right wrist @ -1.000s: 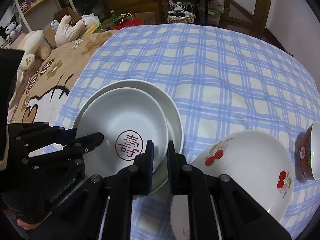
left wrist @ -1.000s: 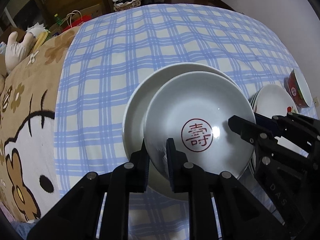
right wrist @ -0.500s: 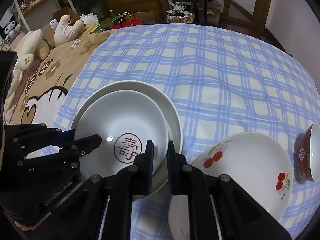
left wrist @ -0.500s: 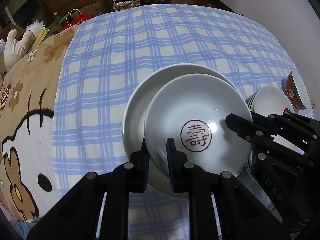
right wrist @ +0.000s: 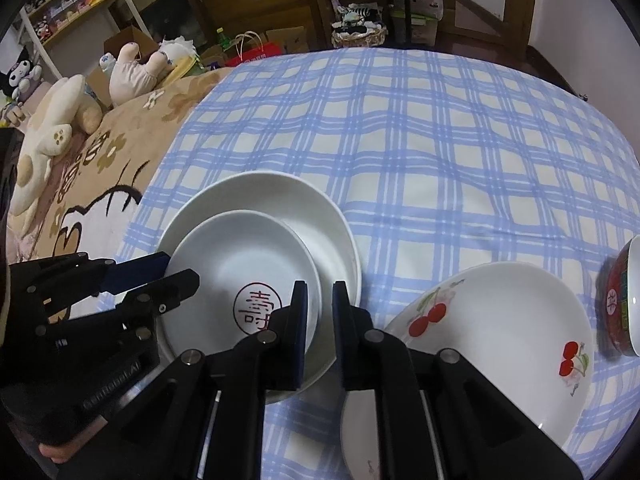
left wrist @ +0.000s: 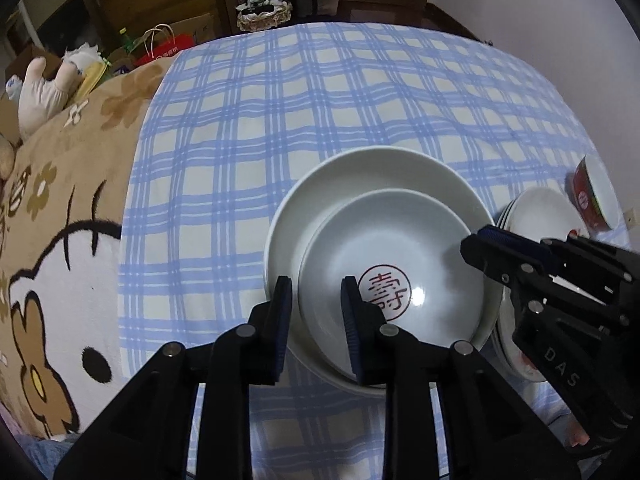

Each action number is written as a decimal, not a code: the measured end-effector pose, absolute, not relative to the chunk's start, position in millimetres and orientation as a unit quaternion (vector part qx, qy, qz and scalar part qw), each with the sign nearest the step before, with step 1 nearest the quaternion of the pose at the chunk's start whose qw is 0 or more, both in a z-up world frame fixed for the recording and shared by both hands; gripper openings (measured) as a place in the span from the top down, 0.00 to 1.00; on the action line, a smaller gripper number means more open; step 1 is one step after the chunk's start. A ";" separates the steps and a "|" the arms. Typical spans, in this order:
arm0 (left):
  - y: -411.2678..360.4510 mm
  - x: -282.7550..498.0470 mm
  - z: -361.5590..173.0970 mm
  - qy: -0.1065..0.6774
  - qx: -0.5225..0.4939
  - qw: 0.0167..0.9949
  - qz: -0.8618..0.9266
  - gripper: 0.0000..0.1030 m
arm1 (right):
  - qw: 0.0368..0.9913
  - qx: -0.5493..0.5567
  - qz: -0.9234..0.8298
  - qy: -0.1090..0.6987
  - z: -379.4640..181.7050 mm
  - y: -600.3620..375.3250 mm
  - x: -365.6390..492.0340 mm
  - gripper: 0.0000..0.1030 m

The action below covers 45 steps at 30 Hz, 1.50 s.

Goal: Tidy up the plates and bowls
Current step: 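Open both grippers and withdraw them from the nested bowls, then move both grippers toward the white bowl with red patterned outside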

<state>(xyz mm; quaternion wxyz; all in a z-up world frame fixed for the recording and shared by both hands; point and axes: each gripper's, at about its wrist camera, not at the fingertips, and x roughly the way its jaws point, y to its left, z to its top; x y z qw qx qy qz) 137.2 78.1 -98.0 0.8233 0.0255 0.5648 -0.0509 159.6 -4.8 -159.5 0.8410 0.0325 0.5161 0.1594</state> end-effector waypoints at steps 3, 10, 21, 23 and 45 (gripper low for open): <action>79.0 136.0 -96.7 0.561 0.020 0.826 -0.052 0.75 | 0.845 0.051 0.158 0.508 -154.3 -11.7 155.7 0.86; 76.0 128.4 -73.9 0.531 0.013 0.846 -0.055 0.62 | 0.864 0.070 0.143 0.477 -127.6 -39.6 137.5 0.60; 36.0 112.0 -33.2 0.490 0.053 0.868 -0.065 0.14 | 0.894 0.073 0.079 0.434 -86.4 -114.2 117.3 0.15; 24.3 112.1 -29.6 0.487 0.067 0.868 -0.065 0.13 | 0.899 0.082 0.065 0.425 -81.6 -130.3 113.7 0.13; -124.3 141.5 -9.7 0.460 0.093 0.868 -0.163 0.13 | 0.909 0.146 -0.059 0.385 -81.2 -291.8 83.3 0.12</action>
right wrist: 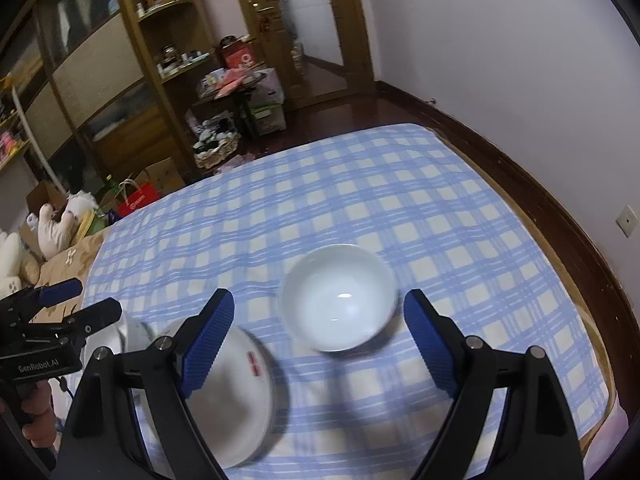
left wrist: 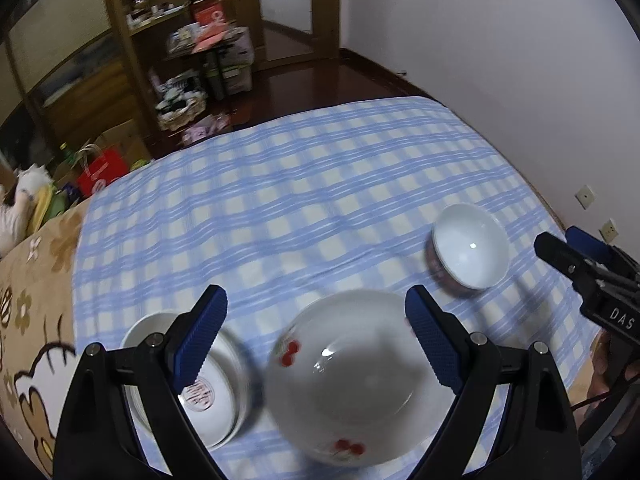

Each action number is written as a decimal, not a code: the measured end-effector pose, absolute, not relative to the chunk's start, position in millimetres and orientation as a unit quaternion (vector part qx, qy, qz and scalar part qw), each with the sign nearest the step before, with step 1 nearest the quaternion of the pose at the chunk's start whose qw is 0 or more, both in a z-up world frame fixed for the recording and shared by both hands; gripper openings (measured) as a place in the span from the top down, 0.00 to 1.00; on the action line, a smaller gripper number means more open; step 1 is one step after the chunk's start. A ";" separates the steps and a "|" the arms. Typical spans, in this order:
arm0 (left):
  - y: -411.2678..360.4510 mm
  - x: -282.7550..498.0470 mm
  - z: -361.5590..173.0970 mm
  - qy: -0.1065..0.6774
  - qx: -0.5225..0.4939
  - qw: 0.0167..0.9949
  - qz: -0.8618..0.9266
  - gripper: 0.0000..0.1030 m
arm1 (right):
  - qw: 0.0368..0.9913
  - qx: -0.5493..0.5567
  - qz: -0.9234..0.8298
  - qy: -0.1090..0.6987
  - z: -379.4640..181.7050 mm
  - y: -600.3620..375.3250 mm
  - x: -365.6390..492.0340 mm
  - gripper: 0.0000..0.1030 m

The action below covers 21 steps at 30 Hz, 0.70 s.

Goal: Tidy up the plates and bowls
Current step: 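Move both grippers toward the white bowl with red patterned outside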

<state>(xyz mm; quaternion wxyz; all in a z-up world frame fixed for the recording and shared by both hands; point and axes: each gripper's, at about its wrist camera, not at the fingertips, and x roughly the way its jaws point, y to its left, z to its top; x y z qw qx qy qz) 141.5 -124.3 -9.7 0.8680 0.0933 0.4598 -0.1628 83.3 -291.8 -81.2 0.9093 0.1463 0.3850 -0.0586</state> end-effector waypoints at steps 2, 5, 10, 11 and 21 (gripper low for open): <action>-136.1 145.8 -11.4 0.460 0.092 0.866 -0.174 0.13 | 0.908 0.150 -0.065 0.386 -84.4 -301.5 82.7 0.12; -152.3 153.1 -15.4 0.460 0.092 0.864 -0.185 0.13 | 0.906 0.158 -0.076 0.384 -89.2 -317.7 82.6 0.12; -176.6 166.6 -27.7 0.467 0.098 0.857 -0.195 0.13 | 0.905 0.166 -0.088 0.382 -97.1 -338.3 85.7 0.12; -180.9 168.6 -30.5 0.468 0.100 0.856 -0.196 0.13 | 0.905 0.166 -0.090 0.381 -99.6 -341.5 87.0 0.12; -220.3 183.1 -65.3 0.491 0.117 0.838 -0.209 0.13 | 0.897 0.188 -0.087 0.390 -133.7 -358.3 101.6 0.12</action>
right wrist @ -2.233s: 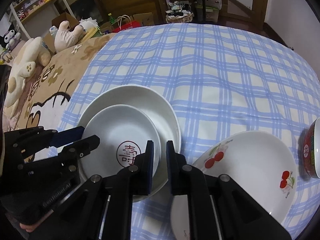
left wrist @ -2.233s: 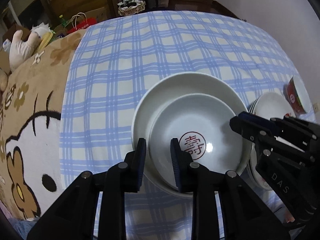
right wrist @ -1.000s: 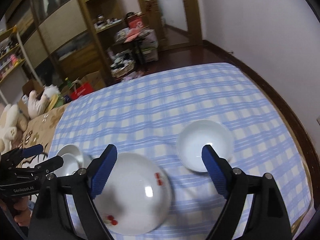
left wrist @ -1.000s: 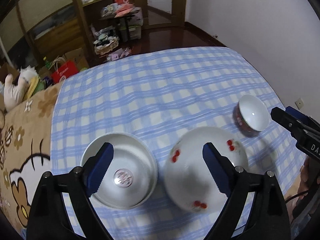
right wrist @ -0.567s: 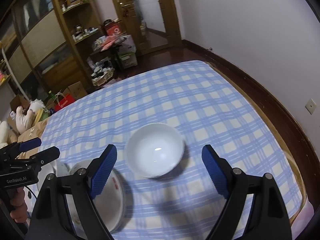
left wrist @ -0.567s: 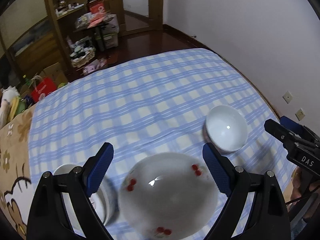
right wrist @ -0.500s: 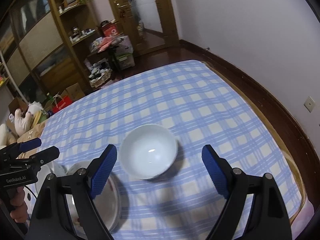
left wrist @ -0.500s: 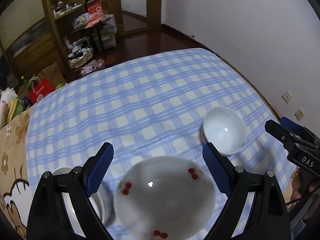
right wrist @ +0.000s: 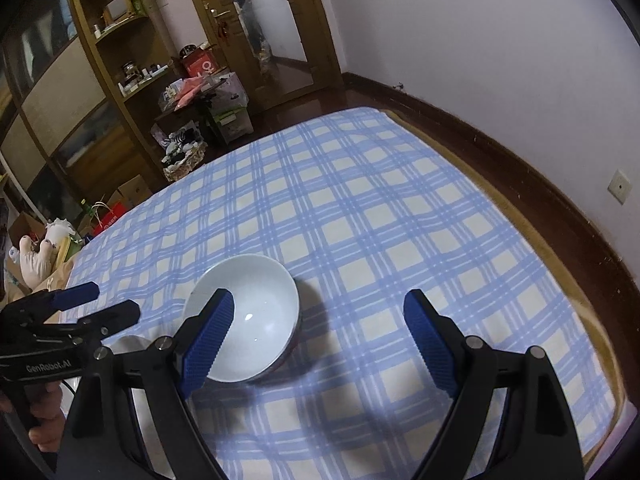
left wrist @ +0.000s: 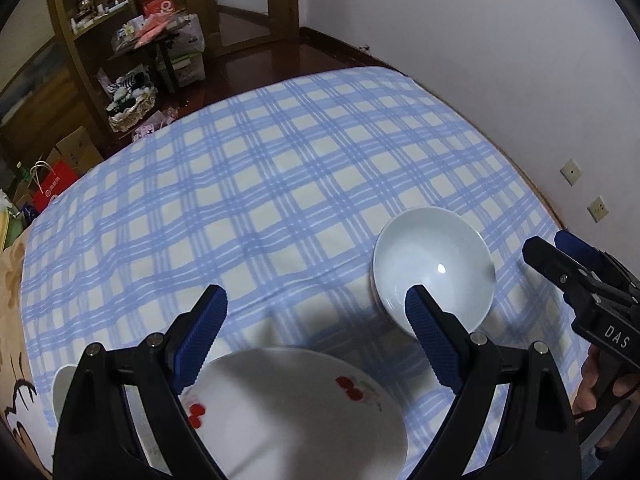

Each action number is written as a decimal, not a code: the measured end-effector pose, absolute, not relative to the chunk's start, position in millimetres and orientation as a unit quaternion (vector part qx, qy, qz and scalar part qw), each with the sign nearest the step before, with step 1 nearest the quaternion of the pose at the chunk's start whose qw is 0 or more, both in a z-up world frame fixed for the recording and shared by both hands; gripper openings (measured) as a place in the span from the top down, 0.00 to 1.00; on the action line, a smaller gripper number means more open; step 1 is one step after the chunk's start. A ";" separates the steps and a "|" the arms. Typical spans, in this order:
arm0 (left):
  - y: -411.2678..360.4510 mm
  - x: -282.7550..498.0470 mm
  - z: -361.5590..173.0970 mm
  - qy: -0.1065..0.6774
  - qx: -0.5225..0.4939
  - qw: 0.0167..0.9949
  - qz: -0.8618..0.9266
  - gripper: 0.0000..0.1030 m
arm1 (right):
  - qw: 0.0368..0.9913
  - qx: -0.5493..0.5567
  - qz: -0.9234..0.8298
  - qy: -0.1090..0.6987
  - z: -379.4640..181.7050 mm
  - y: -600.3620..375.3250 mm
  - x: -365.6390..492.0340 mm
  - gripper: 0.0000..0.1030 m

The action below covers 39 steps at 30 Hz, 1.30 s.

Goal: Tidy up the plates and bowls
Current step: 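Move both grippers toward the white bowl with red patterned outside, then close both grippers on the patterned bowl's rim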

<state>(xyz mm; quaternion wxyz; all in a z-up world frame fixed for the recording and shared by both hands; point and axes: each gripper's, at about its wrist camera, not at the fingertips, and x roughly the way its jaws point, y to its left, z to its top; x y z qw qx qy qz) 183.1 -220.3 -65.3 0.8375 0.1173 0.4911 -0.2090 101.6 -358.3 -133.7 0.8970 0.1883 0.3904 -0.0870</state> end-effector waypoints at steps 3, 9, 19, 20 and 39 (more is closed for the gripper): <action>-228.8 187.0 -76.0 0.497 0.122 0.834 -0.208 0.13 | 0.896 0.186 -0.083 0.395 -144.3 -359.6 106.2 0.12; -242.7 194.7 -95.8 0.508 0.135 0.827 -0.198 0.13 | 0.893 0.190 -0.077 0.401 -161.1 -362.6 115.5 0.12; -257.8 200.0 -120.3 0.528 0.148 0.813 -0.196 0.14 | 0.886 0.194 -0.070 0.416 -182.2 -358.9 130.2 0.12; -258.4 200.4 -122.4 0.530 0.148 0.812 -0.197 0.14 | 0.885 0.197 -0.070 0.416 -183.2 -359.8 130.5 0.12; -257.4 202.5 -134.8 0.556 0.115 0.793 -0.220 0.62 | 0.877 0.201 -0.050 0.434 -195.3 -356.3 137.1 0.48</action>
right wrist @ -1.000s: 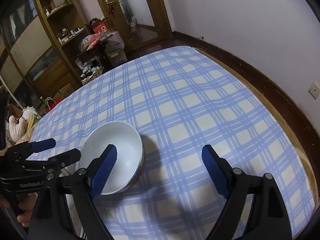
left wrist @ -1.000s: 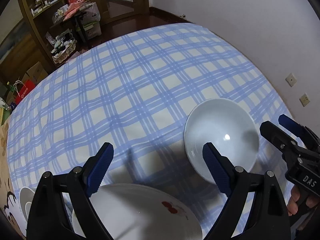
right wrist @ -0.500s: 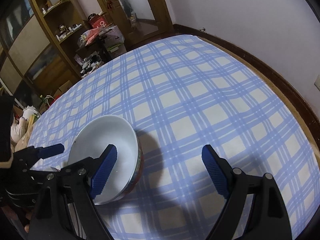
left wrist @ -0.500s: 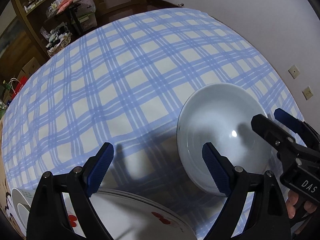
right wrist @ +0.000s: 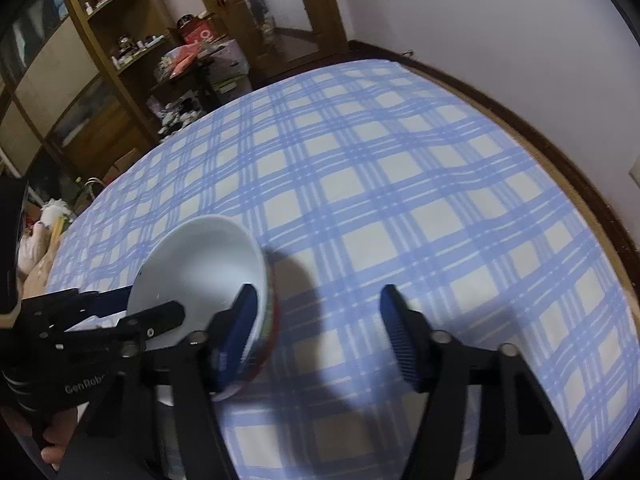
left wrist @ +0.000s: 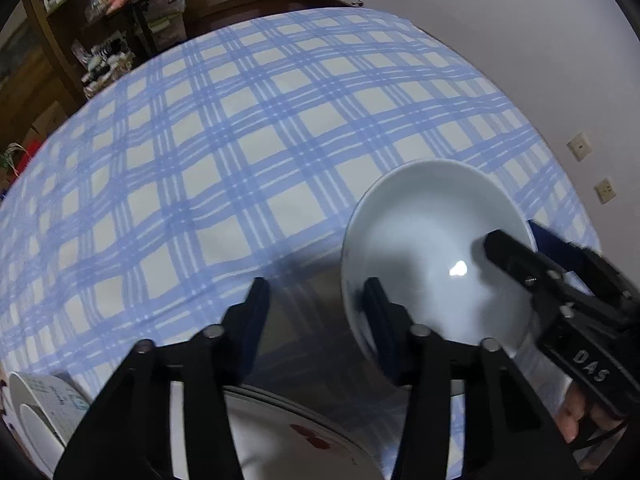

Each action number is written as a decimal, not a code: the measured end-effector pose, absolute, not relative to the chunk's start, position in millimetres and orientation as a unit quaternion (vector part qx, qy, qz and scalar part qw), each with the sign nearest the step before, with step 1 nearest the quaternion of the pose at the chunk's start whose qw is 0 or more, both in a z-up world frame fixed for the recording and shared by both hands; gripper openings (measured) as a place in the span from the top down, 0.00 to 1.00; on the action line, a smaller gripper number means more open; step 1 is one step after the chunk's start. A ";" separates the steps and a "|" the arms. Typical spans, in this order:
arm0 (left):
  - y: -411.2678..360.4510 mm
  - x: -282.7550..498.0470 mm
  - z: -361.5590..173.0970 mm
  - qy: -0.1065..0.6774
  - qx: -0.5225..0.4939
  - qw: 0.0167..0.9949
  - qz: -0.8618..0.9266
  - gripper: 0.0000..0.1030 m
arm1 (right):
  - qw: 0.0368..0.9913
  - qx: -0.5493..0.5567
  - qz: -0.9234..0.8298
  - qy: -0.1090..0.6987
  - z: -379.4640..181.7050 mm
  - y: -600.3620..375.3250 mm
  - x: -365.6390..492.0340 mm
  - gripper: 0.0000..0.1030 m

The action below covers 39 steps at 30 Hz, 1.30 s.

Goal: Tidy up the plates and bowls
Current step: 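Close both grippers on the patterned bowl's rim, then lift the patterned bowl and carry it toward the nested bowls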

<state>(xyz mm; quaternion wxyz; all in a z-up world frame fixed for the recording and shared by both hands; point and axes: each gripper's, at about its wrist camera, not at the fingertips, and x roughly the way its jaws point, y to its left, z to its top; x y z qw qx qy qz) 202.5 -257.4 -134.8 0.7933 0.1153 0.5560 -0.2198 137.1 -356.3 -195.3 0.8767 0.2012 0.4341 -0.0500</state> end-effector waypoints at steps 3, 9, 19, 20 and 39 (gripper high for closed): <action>-260.2 200.8 -134.8 0.560 0.102 0.789 -0.230 0.76 | 0.877 0.206 -0.025 0.434 -194.6 -350.3 138.9 0.74; -265.5 194.5 -131.1 0.560 0.097 0.790 -0.231 0.90 | 0.879 0.194 -0.022 0.436 -191.6 -339.9 138.3 0.89; -256.5 183.8 -115.2 0.556 0.086 0.796 -0.224 0.91 | 0.880 0.207 -0.023 0.428 -176.3 -334.9 124.9 0.91; -254.5 182.3 -112.0 0.556 0.086 0.796 -0.223 0.91 | 0.880 0.207 -0.023 0.428 -174.5 -334.0 125.0 0.91; -162.7 144.6 -42.4 0.530 0.061 0.825 -0.189 0.91 | 0.894 0.186 0.011 0.407 -113.6 -246.6 94.9 0.91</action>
